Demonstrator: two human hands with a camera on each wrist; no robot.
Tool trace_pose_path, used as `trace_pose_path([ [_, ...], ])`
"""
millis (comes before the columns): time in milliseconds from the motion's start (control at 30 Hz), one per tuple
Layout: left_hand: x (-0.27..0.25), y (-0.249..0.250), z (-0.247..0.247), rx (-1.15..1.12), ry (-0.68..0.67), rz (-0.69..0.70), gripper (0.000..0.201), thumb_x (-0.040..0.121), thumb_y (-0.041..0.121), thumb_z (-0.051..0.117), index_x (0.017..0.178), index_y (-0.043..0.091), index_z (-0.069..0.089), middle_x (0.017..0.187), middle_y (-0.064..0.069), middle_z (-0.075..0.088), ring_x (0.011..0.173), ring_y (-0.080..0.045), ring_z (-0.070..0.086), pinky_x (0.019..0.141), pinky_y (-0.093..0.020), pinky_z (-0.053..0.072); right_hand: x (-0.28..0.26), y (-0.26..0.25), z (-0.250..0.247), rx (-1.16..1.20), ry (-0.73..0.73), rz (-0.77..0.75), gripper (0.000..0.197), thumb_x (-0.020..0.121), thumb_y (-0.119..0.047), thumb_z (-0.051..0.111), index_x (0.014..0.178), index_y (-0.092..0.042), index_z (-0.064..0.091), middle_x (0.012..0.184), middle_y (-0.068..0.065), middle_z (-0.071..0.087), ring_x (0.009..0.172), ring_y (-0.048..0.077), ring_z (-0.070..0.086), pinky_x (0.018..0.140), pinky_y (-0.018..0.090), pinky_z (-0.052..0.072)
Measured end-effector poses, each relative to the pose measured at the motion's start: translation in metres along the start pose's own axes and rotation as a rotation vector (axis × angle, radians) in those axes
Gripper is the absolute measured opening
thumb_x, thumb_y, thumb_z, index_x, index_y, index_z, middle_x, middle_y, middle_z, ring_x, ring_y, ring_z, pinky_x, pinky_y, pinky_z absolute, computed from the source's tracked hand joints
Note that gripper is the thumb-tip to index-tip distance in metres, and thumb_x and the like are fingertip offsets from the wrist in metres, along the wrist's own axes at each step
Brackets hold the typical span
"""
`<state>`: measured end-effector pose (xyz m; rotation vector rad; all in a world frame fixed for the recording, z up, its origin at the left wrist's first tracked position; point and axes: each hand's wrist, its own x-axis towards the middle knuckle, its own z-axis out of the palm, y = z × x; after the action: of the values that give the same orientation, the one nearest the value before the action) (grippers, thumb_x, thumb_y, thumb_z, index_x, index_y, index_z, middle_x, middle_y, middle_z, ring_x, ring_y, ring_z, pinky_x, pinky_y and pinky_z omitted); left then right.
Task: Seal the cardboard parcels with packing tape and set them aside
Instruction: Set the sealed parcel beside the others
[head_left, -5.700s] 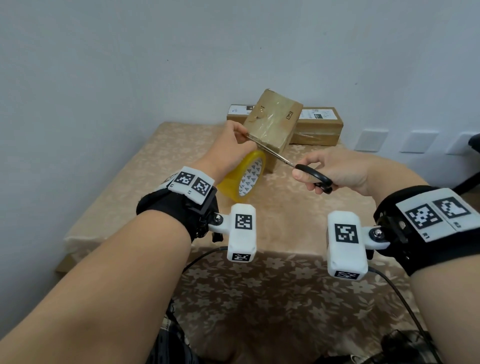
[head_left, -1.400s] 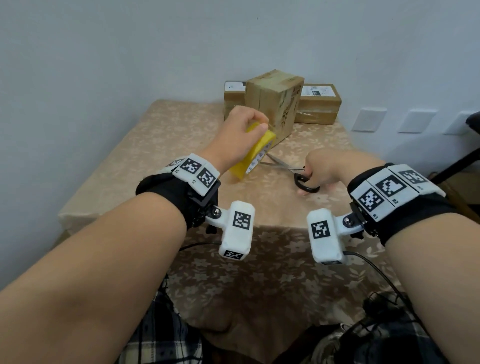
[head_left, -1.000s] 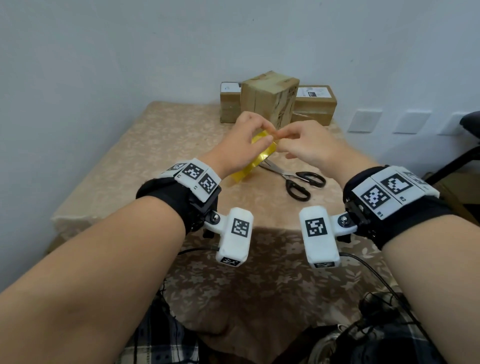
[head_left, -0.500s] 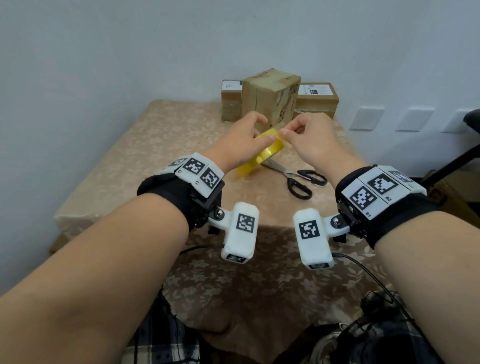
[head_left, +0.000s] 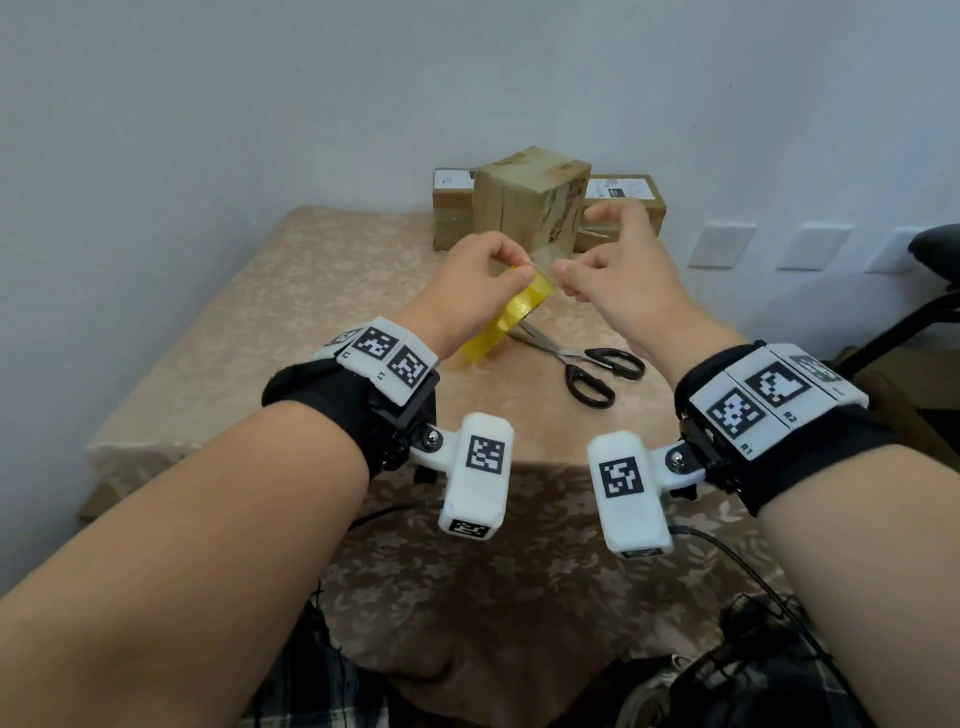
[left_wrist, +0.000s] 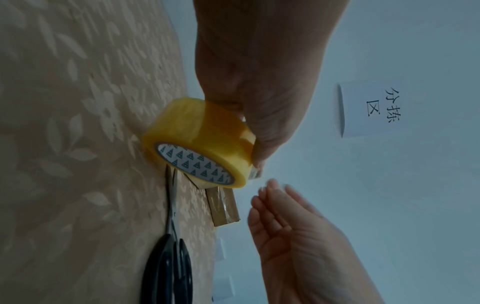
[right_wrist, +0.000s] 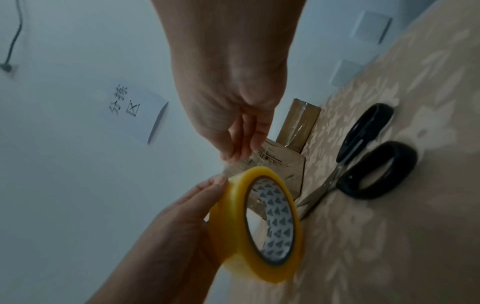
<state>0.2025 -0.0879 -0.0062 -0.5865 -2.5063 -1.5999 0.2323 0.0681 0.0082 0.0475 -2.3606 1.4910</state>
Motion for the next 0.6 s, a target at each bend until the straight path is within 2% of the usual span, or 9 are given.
trace_pose_path([
  [33,0.000,0.001,0.000,-0.018,-0.001,-0.015,0.006,0.091,0.019,0.060,0.085,0.019,0.058,0.084,0.005,0.056,0.073,-0.004,0.050,0.070,-0.024,0.039,0.000,0.000,-0.001,-0.004,-0.013,-0.024,0.031,0.088,-0.013,0.066,0.104,-0.025,0.043,0.075,0.007,0.066,0.072,0.018,0.064,0.071,0.031,0.051],
  [100,0.001,0.002,0.000,-0.007,-0.009,-0.024,0.007,0.093,0.019,0.056,0.087,0.016,0.058,0.081,0.008,0.053,0.070,-0.002,0.047,0.067,-0.021,0.038,-0.001,0.001,-0.004,-0.024,-0.053,-0.123,0.026,0.089,-0.009,0.063,0.095,-0.027,0.045,0.070,0.004,0.062,0.067,0.016,0.059,0.069,0.030,0.048],
  [167,0.001,0.004,0.001,0.042,-0.028,-0.014,0.010,0.095,0.021,0.054,0.089,0.014,0.057,0.078,0.010,0.048,0.066,0.000,0.043,0.061,-0.017,0.034,-0.001,0.003,-0.007,-0.104,-0.086,-0.197,0.021,0.091,-0.005,0.060,0.090,-0.026,0.057,0.069,0.002,0.058,0.062,0.007,0.052,0.065,0.020,0.044],
  [233,0.001,0.005,0.003,0.079,-0.038,-0.005,0.011,0.095,0.022,0.052,0.087,0.016,0.056,0.080,0.009,0.046,0.066,-0.001,0.042,0.060,-0.016,0.032,-0.001,0.006,-0.008,-0.142,-0.105,-0.209,0.018,0.092,-0.006,0.059,0.099,-0.019,0.068,0.072,0.000,0.057,0.061,-0.003,0.050,0.065,0.011,0.040],
  [400,-0.001,0.009,0.009,0.188,-0.047,0.016,0.010,0.097,0.026,0.050,0.093,0.017,0.054,0.103,0.003,0.045,0.079,-0.001,0.043,0.069,-0.019,0.032,-0.001,0.011,-0.009,-0.194,-0.084,-0.192,0.018,0.089,-0.021,0.068,0.106,-0.018,0.072,0.076,-0.015,0.060,0.064,-0.009,0.050,0.068,0.008,0.037],
  [533,-0.003,0.011,0.012,0.242,-0.052,0.050,0.006,0.096,0.023,0.052,0.094,0.017,0.053,0.106,0.002,0.043,0.092,-0.008,0.042,0.069,-0.012,0.027,-0.002,0.012,-0.008,-0.291,-0.086,-0.192,0.024,0.089,-0.023,0.067,0.112,-0.018,0.070,0.091,-0.005,0.067,0.072,-0.006,0.050,0.068,0.006,0.036],
  [600,-0.004,0.011,0.012,0.247,-0.046,0.047,0.006,0.096,0.023,0.052,0.094,0.017,0.052,0.107,0.001,0.042,0.094,-0.008,0.042,0.070,-0.012,0.026,-0.004,0.012,-0.008,-0.292,-0.075,-0.175,0.027,0.089,-0.022,0.067,0.115,-0.017,0.069,0.090,-0.006,0.064,0.073,-0.006,0.049,0.069,0.004,0.035],
])
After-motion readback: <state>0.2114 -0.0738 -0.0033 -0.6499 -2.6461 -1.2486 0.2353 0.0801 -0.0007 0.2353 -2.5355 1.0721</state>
